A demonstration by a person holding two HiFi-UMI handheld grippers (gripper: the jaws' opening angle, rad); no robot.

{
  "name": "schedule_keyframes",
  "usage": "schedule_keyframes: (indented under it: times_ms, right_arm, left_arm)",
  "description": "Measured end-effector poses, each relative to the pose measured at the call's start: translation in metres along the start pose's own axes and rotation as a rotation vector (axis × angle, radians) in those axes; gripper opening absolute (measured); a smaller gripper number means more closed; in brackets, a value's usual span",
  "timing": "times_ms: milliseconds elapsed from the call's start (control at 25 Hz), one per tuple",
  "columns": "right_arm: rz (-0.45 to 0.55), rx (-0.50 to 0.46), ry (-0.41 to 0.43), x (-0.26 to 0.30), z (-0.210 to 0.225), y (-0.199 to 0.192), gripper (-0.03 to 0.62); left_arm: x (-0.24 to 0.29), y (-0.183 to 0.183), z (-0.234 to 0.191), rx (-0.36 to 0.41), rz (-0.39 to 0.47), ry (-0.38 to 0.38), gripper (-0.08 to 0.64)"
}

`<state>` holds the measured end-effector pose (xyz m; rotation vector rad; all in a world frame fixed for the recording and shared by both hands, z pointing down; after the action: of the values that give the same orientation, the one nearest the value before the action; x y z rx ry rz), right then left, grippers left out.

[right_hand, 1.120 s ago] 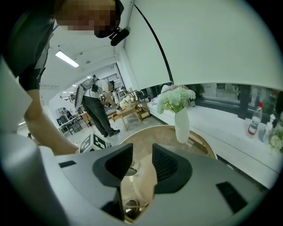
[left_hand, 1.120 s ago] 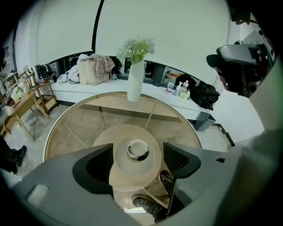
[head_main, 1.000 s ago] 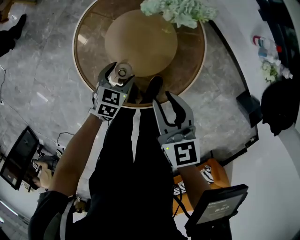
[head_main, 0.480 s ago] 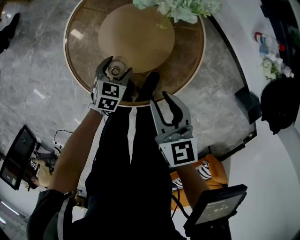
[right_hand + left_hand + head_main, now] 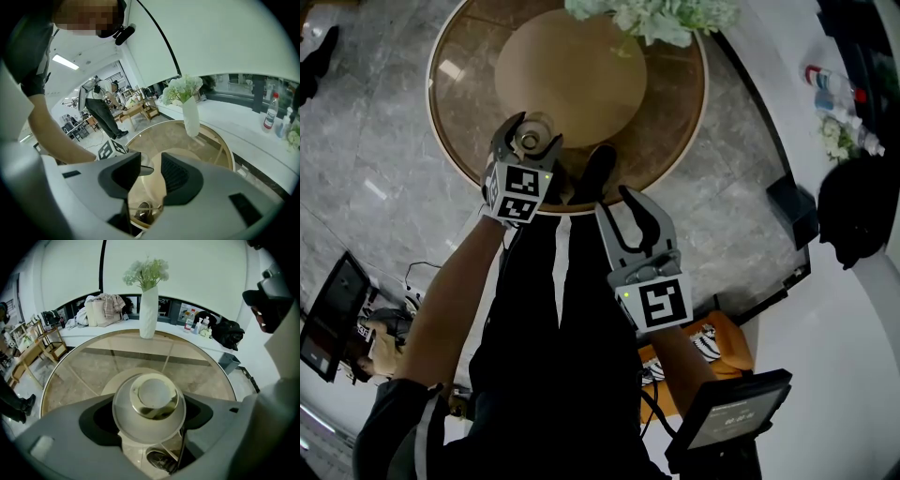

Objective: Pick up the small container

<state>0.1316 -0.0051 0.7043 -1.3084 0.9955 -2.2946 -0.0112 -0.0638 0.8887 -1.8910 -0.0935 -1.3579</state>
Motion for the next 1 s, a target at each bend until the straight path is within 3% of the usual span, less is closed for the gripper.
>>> schedule_keyframes:
  times_ms: [480,1000]
  right_arm:
    - [-0.019,-0.025,0.007,-0.006,-0.006,-0.006,0.115]
    - [0.019,-0.065,0.007,-0.017,-0.020,0.030,0.115]
  left_arm:
    - [-0.005,0.000,0.005,-0.009,-0.028,-0.037,0.342]
    - [-0.064,0.044,0.009,-0.003,0.070,-0.063,0.342]
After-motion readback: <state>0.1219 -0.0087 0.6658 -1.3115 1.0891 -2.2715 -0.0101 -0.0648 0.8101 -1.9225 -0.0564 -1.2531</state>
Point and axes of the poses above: the fingertips, and each gripper's own axes: x forward along the fingers, z to its right, y out of its top, the point moved 4 cm from there along -x, backward along the fingers, and after that the axes turned 2 degrees about -x, right-handed, at the moved point
